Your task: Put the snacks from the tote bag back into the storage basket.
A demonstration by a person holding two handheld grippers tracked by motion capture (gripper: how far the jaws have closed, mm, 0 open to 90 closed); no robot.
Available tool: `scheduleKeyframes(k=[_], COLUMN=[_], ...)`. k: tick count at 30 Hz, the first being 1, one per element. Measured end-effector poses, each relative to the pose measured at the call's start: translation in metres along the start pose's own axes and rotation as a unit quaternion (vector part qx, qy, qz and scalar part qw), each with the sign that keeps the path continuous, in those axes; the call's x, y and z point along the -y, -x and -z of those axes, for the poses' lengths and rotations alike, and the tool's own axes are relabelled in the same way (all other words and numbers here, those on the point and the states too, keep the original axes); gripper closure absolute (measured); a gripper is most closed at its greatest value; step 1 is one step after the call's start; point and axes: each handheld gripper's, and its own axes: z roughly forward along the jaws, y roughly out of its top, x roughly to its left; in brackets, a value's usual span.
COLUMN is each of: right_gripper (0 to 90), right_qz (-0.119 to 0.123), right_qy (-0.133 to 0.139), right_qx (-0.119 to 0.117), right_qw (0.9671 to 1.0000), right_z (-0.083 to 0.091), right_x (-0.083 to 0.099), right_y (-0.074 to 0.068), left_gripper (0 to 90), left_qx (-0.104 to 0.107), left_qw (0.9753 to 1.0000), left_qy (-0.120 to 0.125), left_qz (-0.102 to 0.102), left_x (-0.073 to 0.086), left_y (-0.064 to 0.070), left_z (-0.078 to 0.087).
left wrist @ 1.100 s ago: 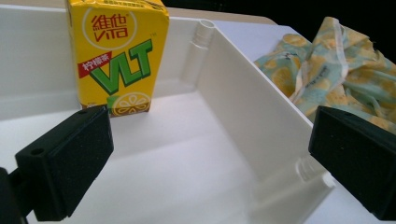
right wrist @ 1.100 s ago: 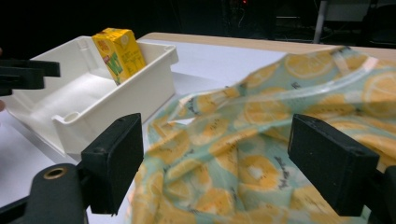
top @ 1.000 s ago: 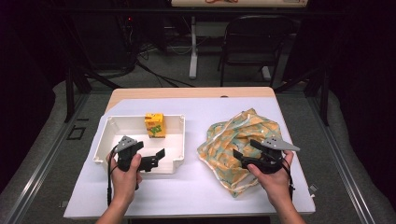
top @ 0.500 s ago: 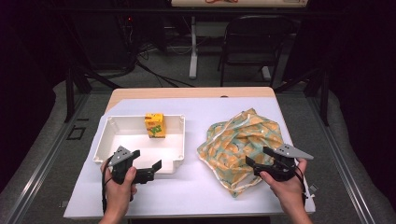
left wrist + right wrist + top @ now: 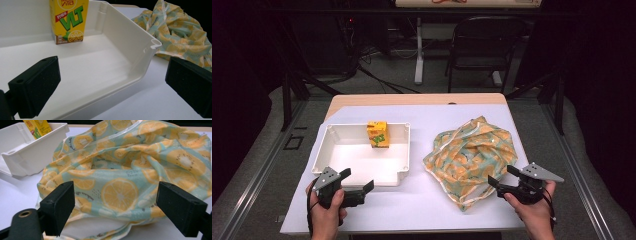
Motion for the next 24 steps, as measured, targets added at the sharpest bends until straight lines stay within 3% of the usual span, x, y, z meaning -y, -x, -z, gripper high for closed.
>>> scheduleKeyframes(k=[5, 9, 12, 17, 24], right_gripper=[14.6, 14.6, 14.4, 14.3, 13.7], right_qz=[-0.001, 0.024, 0.029, 0.016, 0.019], right_qy=[0.000, -0.008, -0.020, -0.021, -0.022], right_qx=[0.003, 0.034, 0.041, 0.033, 0.036], right_qw=[1.0000, 0.9991, 0.9986, 0.9991, 0.9989], right_z=[0.006, 0.003, -0.002, -0.004, -0.008], right_x=[0.005, 0.008, 0.011, 0.014, 0.014], right_y=[0.006, 0.010, 0.013, 0.014, 0.012], left_gripper=[0.2, 0.2, 0.2, 0.2, 0.2], left_qx=[-0.016, -0.028, -0.031, -0.032, -0.033], left_qw=[0.9998, 0.9996, 0.9995, 0.9994, 0.9993], left_qy=[0.003, 0.007, 0.004, -0.003, -0.011], left_qz=[-0.007, -0.002, 0.005, 0.017, 0.016], left_x=[0.007, 0.008, 0.010, 0.012, 0.013], left_y=[-0.009, -0.014, -0.017, -0.019, -0.020], left_z=[0.009, 0.008, 0.005, 0.001, -0.002])
